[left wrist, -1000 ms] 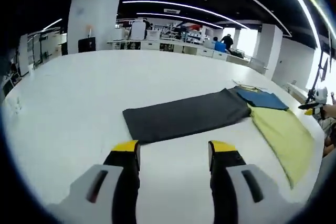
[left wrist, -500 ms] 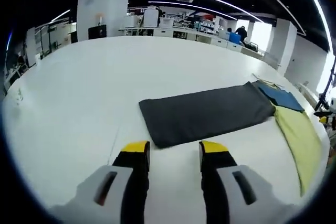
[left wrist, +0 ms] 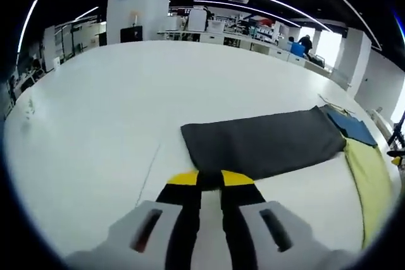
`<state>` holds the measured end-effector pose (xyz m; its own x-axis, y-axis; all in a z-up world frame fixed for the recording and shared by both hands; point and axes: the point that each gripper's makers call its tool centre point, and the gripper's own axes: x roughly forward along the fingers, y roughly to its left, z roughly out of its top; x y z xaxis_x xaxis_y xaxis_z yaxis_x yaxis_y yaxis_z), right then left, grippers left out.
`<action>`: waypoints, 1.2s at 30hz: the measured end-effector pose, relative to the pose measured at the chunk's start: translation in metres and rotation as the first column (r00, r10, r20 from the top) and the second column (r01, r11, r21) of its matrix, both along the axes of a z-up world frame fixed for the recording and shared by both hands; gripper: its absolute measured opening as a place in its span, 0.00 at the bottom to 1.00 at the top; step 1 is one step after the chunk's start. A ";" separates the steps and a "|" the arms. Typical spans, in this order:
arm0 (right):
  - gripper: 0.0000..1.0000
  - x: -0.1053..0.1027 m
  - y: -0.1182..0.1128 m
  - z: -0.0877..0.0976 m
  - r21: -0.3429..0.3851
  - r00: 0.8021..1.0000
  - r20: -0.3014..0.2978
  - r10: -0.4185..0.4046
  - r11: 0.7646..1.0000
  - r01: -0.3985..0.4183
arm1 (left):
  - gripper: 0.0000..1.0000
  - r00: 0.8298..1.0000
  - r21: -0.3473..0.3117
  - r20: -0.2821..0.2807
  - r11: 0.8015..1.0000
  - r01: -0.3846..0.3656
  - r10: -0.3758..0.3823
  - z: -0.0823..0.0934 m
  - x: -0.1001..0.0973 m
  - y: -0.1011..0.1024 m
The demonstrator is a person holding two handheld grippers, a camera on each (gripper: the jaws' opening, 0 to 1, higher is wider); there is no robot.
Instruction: Fold the garment on the visible template until the final outline fits inside the template.
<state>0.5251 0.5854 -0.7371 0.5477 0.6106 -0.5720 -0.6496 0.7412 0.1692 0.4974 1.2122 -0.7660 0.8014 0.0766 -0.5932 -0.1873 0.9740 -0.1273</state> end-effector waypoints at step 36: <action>0.50 -0.006 -0.014 -0.003 0.082 0.998 -0.010 -0.061 0.995 0.062 | 0.00 0.816 0.153 0.165 0.832 0.534 -0.554 0.109 0.096 -0.213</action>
